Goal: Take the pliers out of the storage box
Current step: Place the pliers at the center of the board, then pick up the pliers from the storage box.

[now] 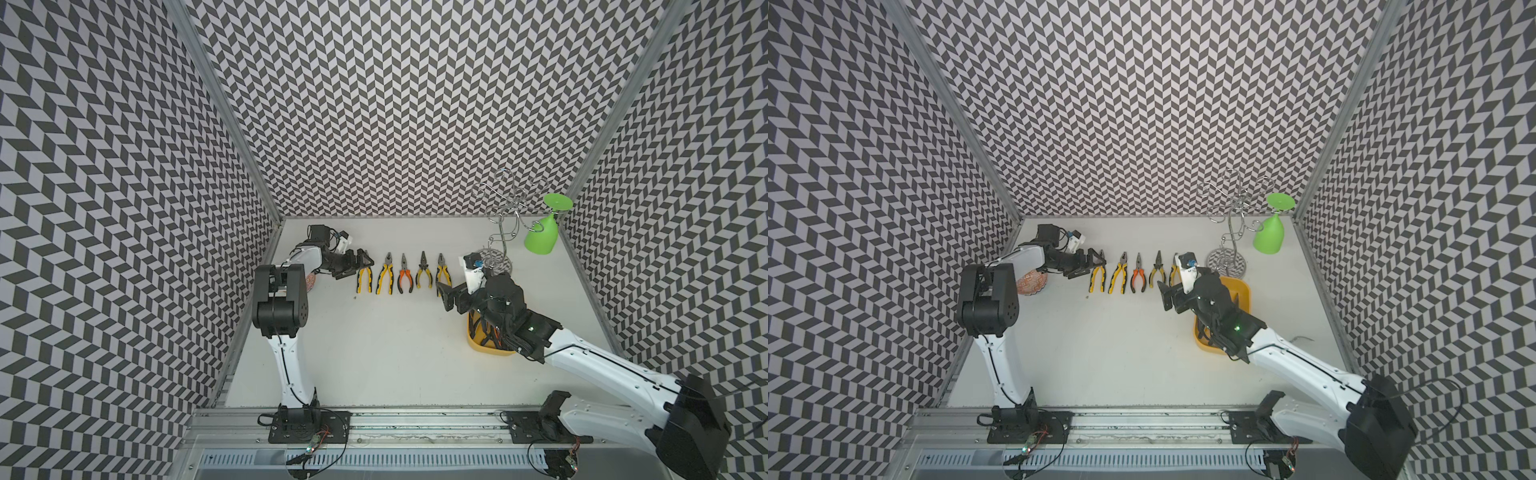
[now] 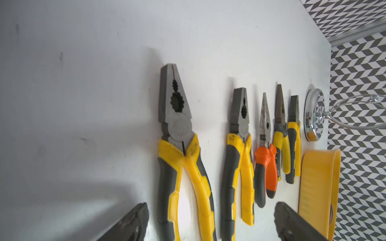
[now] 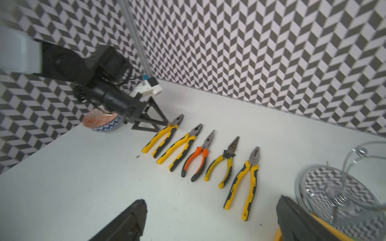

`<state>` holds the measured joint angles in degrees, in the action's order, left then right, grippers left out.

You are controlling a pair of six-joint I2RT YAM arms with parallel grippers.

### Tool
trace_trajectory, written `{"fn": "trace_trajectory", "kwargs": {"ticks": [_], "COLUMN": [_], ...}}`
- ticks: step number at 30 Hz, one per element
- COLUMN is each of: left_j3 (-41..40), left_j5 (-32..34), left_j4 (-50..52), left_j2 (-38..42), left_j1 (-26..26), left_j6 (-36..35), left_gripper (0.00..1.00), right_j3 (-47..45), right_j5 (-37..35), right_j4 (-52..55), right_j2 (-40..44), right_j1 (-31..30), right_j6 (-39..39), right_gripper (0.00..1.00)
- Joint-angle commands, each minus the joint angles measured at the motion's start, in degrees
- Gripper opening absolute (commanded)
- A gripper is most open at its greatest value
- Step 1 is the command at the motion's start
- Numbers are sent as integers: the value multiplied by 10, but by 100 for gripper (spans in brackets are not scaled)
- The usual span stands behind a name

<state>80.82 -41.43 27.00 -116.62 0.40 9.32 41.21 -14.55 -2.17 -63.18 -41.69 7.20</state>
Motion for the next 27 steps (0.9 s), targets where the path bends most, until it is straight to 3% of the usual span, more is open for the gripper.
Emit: {"fn": "trace_trajectory", "kwargs": {"ticks": [1, 5, 12, 18, 22, 27], "left_j3": [-41, -98, -175, -258, -279, -263], "left_j5": [-18, -10, 52, 63, 95, 102], "left_j4": [-89, -167, -256, -345, -344, -255], "left_j2": [72, 146, 260, 353, 385, 387], "left_j1": [-24, -69, -170, -225, -270, -323], "left_j6": [-3, -26, -151, -230, -266, -346], "left_gripper": [98, 98, 98, 98, 98, 98], "right_j3": [-18, 18, 75, 113, 132, 142], "right_j5": [-69, -76, 4, 53, 61, 62], "right_j4": [50, 153, 280, 337, 354, 356], "right_j2": [20, 8, -66, -158, -216, -252], "right_j1": [15, 45, 106, 140, 145, 150], "right_j6": [54, 113, 143, 141, 135, 131], "right_gripper": [99, 95, 69, 51, 41, 30]}}
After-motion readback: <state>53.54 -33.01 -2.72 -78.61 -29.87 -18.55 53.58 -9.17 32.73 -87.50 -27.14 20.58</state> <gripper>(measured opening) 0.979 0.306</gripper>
